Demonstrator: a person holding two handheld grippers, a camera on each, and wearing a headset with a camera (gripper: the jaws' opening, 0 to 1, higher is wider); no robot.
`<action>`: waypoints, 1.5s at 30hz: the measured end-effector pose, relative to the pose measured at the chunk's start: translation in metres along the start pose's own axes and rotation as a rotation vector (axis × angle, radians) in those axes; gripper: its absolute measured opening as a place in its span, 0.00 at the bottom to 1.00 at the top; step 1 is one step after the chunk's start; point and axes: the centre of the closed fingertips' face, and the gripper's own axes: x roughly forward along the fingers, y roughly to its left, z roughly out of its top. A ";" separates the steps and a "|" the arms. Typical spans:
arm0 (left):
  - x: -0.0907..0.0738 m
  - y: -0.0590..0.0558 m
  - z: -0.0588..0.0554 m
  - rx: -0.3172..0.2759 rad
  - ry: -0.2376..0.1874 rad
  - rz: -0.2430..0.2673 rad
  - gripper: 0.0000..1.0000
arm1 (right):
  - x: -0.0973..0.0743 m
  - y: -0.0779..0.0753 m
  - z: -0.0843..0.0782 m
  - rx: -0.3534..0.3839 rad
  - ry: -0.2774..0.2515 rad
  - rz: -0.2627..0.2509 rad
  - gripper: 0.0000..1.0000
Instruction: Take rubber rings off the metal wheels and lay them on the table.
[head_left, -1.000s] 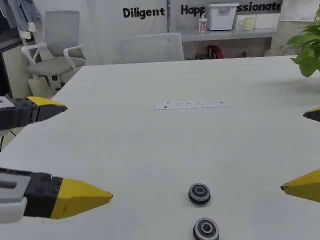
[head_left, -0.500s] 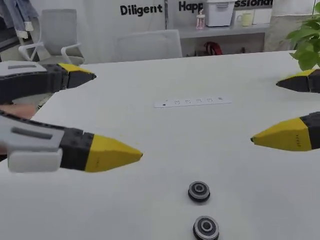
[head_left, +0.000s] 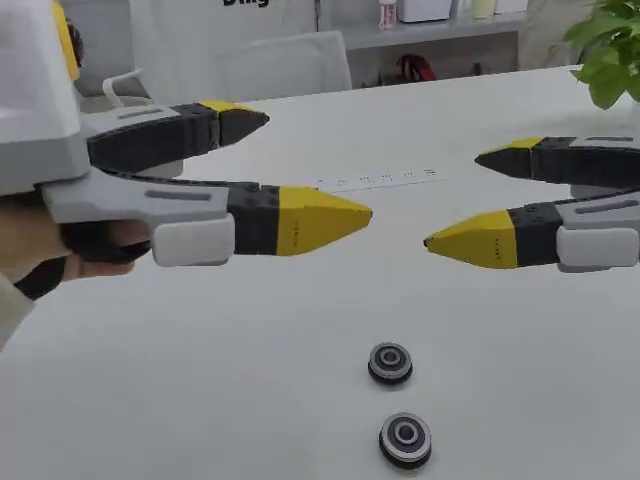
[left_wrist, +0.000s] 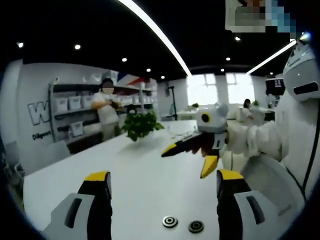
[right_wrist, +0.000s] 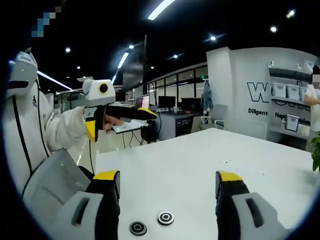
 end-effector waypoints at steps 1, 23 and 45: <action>0.003 -0.001 -0.002 0.000 -0.008 -0.007 0.89 | 0.000 0.000 -0.001 0.007 -0.009 0.002 0.73; 0.026 -0.024 -0.091 -0.065 0.076 -0.098 0.71 | 0.018 0.030 -0.095 0.102 0.166 0.136 0.56; 0.041 -0.063 -0.155 -0.116 0.161 -0.183 0.56 | 0.021 0.060 -0.165 0.101 0.371 0.284 0.45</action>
